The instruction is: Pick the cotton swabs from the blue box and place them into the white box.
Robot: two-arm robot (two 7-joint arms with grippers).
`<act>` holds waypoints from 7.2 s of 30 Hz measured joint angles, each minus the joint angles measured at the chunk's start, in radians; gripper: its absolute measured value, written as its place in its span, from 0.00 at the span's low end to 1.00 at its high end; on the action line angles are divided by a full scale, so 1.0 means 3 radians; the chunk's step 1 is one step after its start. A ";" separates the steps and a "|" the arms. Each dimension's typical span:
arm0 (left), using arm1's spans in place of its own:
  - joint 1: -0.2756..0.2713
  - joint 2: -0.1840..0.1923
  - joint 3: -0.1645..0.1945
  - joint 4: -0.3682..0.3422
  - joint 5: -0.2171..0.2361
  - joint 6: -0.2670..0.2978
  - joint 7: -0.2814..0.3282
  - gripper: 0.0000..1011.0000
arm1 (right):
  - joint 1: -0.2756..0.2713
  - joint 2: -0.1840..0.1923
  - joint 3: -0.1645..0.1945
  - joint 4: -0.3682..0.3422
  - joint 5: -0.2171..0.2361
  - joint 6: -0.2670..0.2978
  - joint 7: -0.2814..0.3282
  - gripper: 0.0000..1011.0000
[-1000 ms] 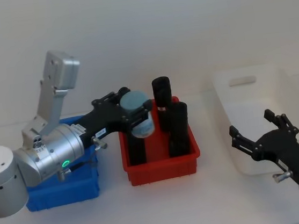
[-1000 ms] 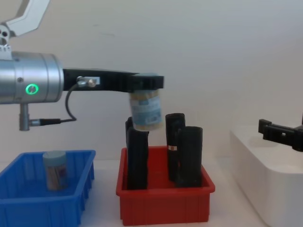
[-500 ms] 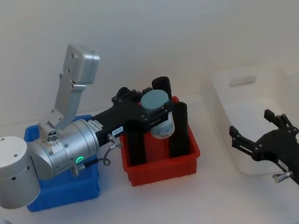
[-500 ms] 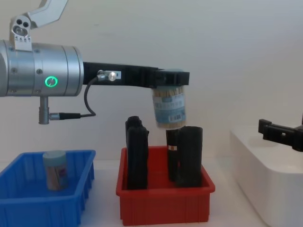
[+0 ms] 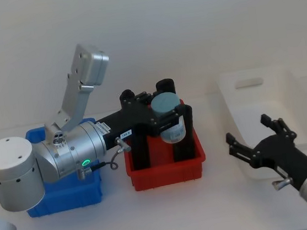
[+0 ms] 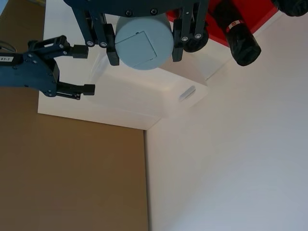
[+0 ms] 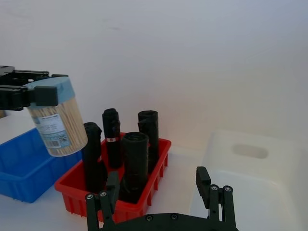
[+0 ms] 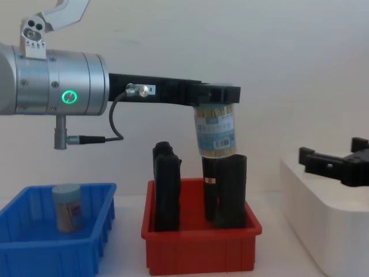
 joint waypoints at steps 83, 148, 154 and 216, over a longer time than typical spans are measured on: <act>-0.0013 -0.0012 0.0011 0.0001 0.0006 0.0008 -0.0029 0.71 | 0.0959 -0.0676 -0.0384 0.0769 -0.0597 0.0367 0.0959 0.63; -0.0013 -0.0012 0.0011 0.0001 0.0006 0.0009 -0.0032 0.99 | 0.0758 -0.0226 0.0179 0.0752 -0.0116 0.0367 -0.0392 0.63; -0.0013 -0.0012 0.0011 0.0001 0.0006 0.0009 -0.0032 0.99 | 0.0832 -0.0193 0.0246 0.0940 -0.0091 0.0442 -0.0449 0.62; 0.0008 -0.0008 0.0017 -0.0003 0.0013 -0.0016 0.0016 0.99 | 0.1036 -0.0178 0.0380 0.1508 -0.0093 0.0301 -0.0411 0.99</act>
